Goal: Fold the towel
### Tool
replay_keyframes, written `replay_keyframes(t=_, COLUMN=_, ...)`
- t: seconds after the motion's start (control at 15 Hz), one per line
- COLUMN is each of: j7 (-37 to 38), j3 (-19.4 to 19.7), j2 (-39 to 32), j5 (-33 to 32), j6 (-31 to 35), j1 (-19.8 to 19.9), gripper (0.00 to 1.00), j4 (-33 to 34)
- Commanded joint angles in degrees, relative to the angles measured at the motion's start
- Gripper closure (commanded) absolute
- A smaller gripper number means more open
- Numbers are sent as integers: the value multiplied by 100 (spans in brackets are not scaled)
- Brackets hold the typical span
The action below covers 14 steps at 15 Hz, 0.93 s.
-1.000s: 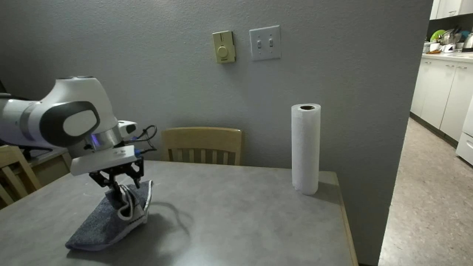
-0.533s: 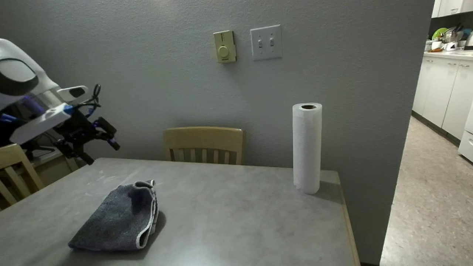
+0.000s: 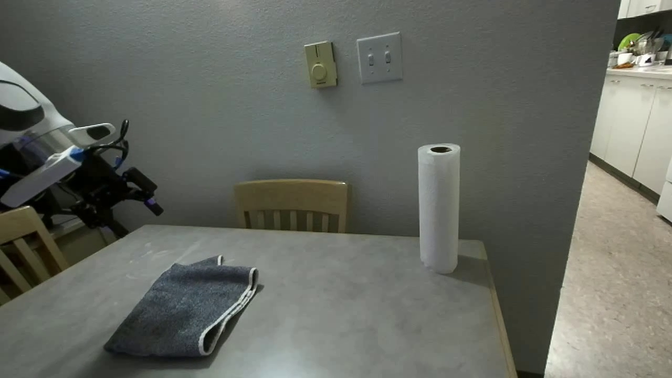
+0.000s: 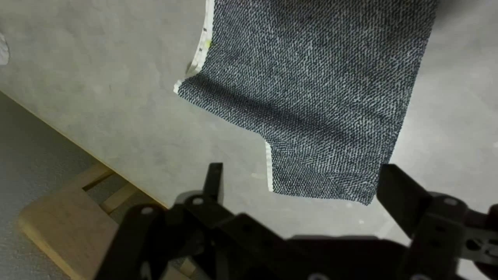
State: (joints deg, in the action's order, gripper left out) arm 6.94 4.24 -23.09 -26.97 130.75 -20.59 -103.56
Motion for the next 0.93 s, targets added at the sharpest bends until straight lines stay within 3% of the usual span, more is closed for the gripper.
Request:
replay_keyframes(t=0.0, j7=61, j3=-246, j2=2, j5=-106, j6=-54, j1=212, gripper=0, j4=24)
replay_keyframes(t=0.47, j7=896, j3=-209, j2=-288, j5=-518, j6=-1381, j1=92, gripper=0, j4=550)
replay_keyframes(t=0.87, j7=956, j3=-311, j2=-364, j5=-448, j6=-1482, j1=186, gripper=0, j4=557)
